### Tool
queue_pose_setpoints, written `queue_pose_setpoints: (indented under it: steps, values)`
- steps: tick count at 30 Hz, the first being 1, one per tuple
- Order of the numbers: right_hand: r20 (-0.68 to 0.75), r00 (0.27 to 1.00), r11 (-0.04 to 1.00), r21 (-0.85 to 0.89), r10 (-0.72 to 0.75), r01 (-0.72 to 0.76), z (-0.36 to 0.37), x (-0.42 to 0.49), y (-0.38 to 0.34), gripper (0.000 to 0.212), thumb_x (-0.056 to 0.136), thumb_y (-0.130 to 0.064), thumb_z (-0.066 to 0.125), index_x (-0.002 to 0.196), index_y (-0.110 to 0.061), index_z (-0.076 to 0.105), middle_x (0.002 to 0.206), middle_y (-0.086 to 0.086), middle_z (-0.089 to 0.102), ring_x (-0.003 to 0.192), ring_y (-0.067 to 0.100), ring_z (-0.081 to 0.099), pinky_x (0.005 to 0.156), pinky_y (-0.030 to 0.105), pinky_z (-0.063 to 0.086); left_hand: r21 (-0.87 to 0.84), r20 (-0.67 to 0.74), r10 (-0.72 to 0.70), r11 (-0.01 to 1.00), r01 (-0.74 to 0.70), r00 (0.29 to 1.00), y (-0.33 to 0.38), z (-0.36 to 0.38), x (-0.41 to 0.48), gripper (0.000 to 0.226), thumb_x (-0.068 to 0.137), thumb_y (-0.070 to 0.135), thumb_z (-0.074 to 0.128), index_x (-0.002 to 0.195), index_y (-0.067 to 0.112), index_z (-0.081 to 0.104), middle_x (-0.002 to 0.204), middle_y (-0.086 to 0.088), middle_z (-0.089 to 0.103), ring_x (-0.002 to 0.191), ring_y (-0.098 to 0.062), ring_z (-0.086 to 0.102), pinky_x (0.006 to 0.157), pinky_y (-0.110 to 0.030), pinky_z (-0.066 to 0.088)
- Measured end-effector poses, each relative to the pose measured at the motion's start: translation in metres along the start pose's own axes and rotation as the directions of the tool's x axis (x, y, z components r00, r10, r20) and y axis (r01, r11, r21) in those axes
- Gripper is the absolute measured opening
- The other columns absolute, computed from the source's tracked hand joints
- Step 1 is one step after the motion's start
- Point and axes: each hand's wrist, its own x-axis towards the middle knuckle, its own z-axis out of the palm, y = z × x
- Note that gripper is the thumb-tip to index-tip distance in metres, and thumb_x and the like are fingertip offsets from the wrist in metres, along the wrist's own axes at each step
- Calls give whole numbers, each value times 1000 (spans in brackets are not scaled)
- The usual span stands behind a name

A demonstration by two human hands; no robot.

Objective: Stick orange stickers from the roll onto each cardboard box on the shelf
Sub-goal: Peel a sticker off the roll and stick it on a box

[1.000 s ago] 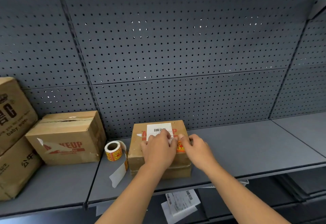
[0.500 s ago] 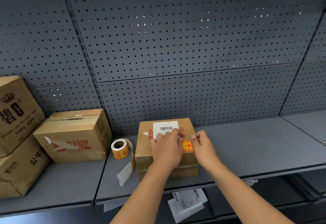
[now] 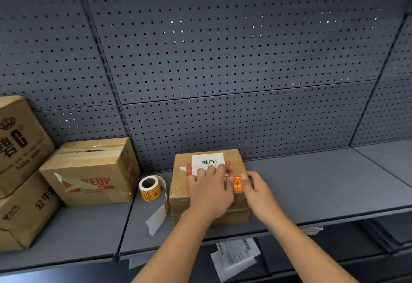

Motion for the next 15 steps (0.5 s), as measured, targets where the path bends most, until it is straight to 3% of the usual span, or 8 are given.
queue_pose_setpoints:
  steps: [5, 10, 15]
  values:
    - [-6, 999, 999, 19, -44, 44, 2, 2, 5, 28, 112, -36, 37, 114, -29, 64, 108, -4, 70, 100, 13, 67, 90, 39, 56, 66, -37, 41, 997, -38, 998, -1, 3, -3, 43, 109, 47, 21, 149, 40, 35, 143, 7, 50, 127, -23, 41, 108, -48, 25]
    - [-2, 1000, 999, -17, -30, 30, 4, 5, 10, 32, 111, -41, 34, 119, -33, 64, 112, -4, 69, 104, 11, 66, 94, 41, 57, 102, 39, 57, 993, -60, 998, -1, -4, -4, 48, 111, 41, 22, 159, 44, 22, 148, 2, 44, 132, -26, 37, 112, -49, 17]
    - [-13, 1000, 1000, -16, -14, 14, 7, 7, 11, 36, 112, -40, 32, 119, -29, 65, 113, -2, 69, 103, 11, 66, 95, 40, 57, 98, 85, 54, 993, -63, 995, -1, -9, -3, 48, 111, 37, 25, 158, 45, 22, 147, 1, 44, 129, -26, 37, 113, -49, 19]
